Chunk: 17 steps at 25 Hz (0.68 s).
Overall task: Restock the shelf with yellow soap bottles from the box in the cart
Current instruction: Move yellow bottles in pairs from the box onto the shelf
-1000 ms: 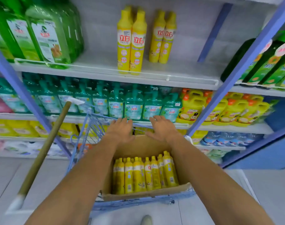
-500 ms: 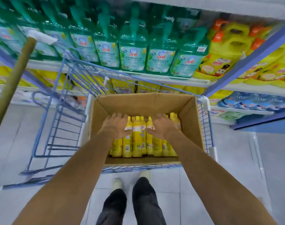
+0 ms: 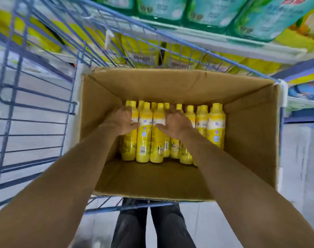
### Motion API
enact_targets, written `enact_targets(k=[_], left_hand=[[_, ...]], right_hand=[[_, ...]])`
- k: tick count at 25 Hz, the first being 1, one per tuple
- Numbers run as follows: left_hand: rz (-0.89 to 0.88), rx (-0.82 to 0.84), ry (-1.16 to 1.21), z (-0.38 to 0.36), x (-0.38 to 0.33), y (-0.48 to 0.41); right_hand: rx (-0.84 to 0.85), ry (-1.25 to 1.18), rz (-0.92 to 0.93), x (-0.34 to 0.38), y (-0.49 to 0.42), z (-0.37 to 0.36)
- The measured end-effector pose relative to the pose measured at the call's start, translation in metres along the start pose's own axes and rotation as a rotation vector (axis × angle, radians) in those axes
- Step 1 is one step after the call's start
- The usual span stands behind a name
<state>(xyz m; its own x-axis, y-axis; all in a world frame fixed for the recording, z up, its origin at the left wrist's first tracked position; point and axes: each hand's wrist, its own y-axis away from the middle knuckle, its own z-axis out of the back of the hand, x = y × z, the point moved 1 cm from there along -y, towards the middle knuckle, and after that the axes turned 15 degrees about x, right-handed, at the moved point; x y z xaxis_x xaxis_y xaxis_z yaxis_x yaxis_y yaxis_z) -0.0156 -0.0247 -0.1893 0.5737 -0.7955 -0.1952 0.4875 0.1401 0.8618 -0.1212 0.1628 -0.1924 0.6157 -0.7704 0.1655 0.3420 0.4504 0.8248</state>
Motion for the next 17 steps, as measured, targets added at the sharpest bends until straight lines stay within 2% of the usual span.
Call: enact_targets(k=[7, 13, 17], left_hand=[[-0.002, -0.05, 0.27, -0.021, 0.015, -0.058], [0.042, -0.106, 0.636, -0.021, 0.016, -0.056], [0.03, -0.105, 0.7, -0.024, 0.021, -0.053]], right_hand=[[-0.112, -0.199, -0.058, 0.007, -0.045, -0.015], [-0.203, -0.657, -0.139, 0.006, -0.048, -0.025], [-0.142, -0.869, -0.156, 0.005, -0.048, -0.037]])
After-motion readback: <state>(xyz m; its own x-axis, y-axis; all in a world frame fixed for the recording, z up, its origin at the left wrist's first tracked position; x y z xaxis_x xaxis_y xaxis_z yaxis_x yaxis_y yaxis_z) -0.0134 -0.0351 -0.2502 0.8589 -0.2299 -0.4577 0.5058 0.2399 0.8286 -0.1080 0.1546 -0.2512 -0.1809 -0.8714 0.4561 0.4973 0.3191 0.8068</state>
